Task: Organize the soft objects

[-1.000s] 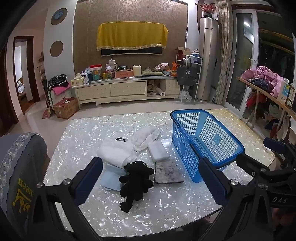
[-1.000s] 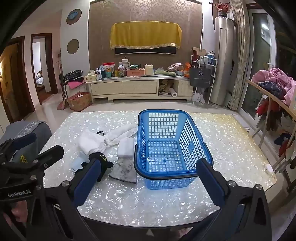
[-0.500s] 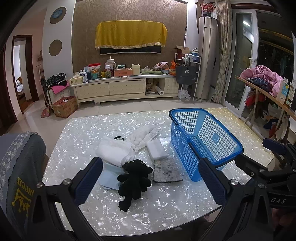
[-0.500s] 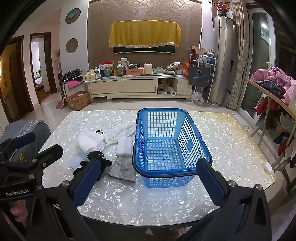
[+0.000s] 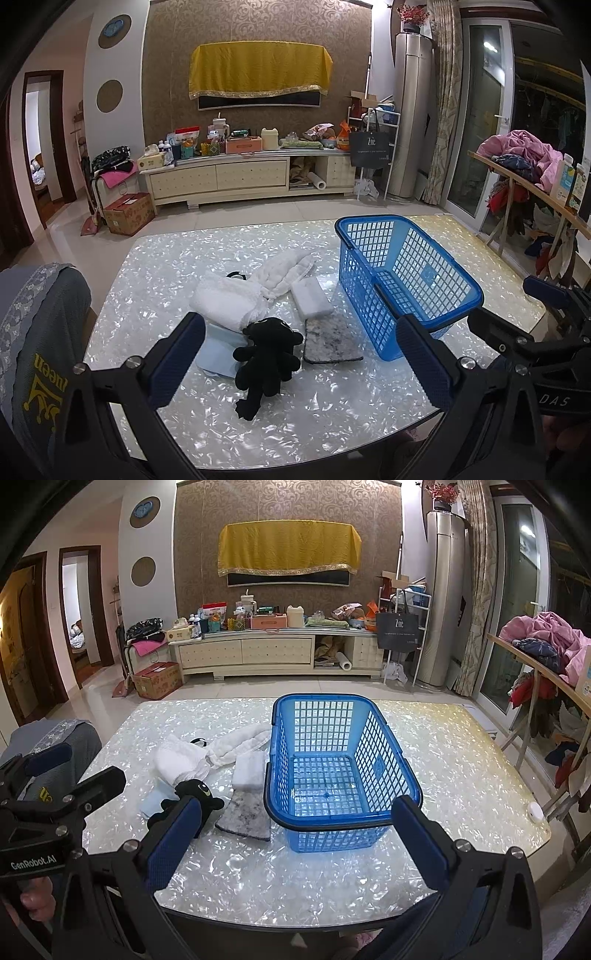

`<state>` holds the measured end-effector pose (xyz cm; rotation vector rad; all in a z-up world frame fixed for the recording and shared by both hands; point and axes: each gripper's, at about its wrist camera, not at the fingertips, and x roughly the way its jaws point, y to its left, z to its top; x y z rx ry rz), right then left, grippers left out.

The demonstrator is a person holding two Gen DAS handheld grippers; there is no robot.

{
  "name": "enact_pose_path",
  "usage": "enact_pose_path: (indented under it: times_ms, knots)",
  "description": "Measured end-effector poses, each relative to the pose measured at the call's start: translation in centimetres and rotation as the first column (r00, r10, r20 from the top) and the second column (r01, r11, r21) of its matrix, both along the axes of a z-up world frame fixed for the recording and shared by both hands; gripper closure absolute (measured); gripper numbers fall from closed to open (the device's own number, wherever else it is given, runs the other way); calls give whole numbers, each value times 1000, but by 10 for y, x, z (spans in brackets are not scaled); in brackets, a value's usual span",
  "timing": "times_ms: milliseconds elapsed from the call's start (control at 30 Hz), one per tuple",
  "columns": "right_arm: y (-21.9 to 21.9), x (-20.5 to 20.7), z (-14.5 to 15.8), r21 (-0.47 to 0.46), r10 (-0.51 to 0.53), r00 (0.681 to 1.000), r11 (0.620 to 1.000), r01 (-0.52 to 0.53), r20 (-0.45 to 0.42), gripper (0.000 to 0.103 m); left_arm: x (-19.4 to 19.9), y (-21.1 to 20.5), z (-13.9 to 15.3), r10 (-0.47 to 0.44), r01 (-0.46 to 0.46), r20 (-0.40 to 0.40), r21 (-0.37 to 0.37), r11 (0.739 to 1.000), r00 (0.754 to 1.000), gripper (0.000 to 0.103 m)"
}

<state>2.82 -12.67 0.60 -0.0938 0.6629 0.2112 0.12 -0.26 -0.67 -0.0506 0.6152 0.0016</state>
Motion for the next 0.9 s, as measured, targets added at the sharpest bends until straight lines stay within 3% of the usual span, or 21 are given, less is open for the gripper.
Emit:
enact_pose_path:
  times_ms: [900]
  knots:
    - [-2,-4,-2,12,0,1000,1000,0,-11,0,-5,-5,6,-4,4,-4,5,1000,1000,0]
